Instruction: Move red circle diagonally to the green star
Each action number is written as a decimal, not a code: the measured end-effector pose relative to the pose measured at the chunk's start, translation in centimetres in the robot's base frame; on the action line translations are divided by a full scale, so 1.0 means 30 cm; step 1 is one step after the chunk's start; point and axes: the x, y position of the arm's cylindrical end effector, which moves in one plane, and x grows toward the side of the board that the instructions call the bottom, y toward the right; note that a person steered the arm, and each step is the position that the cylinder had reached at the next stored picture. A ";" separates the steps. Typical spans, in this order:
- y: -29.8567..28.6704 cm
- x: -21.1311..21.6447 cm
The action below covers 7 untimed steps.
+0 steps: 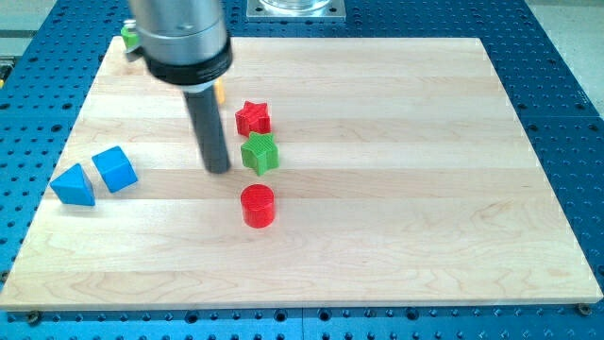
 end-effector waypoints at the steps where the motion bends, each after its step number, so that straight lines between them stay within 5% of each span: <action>1: 0.167 0.000; 5: -0.037 0.008; 7: -0.256 0.165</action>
